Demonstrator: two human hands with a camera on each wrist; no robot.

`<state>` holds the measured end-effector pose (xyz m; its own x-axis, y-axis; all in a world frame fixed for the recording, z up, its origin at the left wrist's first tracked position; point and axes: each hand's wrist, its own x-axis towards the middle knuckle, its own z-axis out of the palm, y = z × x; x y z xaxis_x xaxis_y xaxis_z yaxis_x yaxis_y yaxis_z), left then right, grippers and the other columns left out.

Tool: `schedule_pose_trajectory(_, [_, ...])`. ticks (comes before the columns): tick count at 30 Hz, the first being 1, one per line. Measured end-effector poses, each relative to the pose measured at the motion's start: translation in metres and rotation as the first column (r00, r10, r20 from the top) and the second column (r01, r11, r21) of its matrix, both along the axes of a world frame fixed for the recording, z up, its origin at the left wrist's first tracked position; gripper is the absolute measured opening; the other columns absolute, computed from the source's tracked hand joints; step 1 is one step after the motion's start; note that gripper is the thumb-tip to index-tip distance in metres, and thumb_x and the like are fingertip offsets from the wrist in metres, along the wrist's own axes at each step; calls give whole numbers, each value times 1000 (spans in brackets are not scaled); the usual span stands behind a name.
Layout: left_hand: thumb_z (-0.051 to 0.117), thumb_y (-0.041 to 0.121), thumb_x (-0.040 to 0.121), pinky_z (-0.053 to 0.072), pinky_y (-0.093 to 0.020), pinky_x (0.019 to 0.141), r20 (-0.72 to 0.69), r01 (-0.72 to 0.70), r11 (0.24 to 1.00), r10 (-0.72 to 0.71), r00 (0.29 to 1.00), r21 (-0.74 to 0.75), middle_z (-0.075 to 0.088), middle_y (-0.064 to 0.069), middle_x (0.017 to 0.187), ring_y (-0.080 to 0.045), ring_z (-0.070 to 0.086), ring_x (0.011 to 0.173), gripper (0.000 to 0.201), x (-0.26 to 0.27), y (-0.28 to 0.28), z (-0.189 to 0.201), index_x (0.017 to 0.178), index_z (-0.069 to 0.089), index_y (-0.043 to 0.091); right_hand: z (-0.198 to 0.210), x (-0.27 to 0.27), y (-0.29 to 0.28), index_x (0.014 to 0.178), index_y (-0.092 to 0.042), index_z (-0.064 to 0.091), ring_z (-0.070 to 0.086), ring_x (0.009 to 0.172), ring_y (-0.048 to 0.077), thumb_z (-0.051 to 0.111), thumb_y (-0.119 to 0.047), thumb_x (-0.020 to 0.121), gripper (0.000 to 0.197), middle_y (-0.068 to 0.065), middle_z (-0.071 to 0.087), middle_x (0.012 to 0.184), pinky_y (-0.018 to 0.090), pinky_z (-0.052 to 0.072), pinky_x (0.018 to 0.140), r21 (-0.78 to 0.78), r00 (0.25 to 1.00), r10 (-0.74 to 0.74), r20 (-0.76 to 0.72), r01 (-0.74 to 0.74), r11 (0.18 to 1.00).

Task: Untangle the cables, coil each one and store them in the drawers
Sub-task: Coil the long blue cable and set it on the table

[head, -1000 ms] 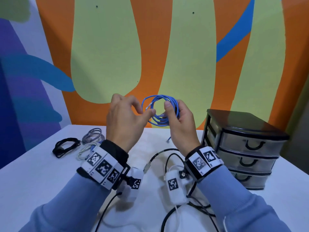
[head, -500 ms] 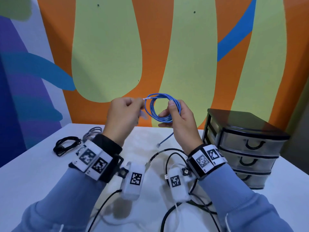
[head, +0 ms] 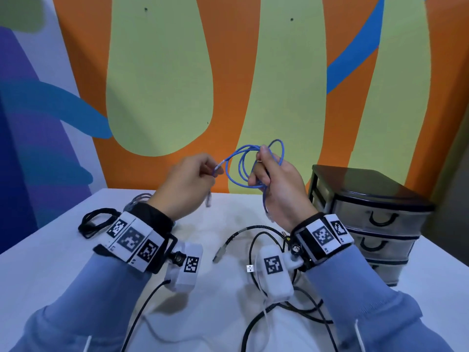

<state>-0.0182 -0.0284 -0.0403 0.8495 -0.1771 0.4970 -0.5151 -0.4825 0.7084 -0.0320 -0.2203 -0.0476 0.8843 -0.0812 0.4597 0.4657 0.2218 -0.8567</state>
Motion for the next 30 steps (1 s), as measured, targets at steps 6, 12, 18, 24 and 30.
schedule_pose_trajectory(6, [37, -8, 86, 28, -27, 50, -197, 134, 657, -404, 893, -742, 54, -4, 78, -16, 39, 55, 49, -12, -20, 7, 121, 68, 7, 0, -5, 7, 84, -17, 52, 51, 54, 16, 46, -32, 111, 32, -4, 32, 49, 27, 39, 78, -94, 994, 106, 33, -103, 990])
schedule_pose_trajectory(12, [71, 8, 88, 23, -21, 40, -175, 125, 788, -284, 943, -603, 52, 4, 73, -13, 30, 51, 53, -15, -21, 7, 138, 60, 21, -2, -8, 12, 90, -12, 57, 54, 51, 16, 47, -35, 110, 32, -4, 34, 48, 26, 44, 77, -166, 994, 107, 28, -101, 981])
schedule_pose_trajectory(18, [64, -8, 86, 30, -23, 47, -112, 171, 896, -236, 965, -410, 64, 23, 75, -15, 35, 53, 91, -9, -20, -3, 158, 40, 42, 2, -19, 14, 81, -8, 49, 38, 40, 13, 55, -53, 96, 47, -5, 27, 41, 23, 44, 71, -99, 949, 317, 4, -315, 944])
schedule_pose_trajectory(24, [65, 6, 92, 19, -29, 50, -52, 275, 837, -338, 940, -472, 54, 1, 71, -12, 31, 51, 27, -13, -17, 1, 113, 75, 20, 5, -24, 16, 71, -18, 44, 31, 40, 12, 50, -54, 96, 45, -5, 26, 39, 20, 40, 63, -123, 945, 328, -15, -327, 937])
schedule_pose_trajectory(30, [57, 29, 106, 38, -46, 61, 322, -12, 998, -7, 947, 58, 52, -2, 65, -28, 46, 65, 26, -8, -15, -4, 85, 57, 15, 1, -16, 4, 63, -21, 54, 53, 59, 23, 58, -40, 105, 46, 2, 43, 51, 38, 43, 83, -157, 940, 328, -89, -338, 928])
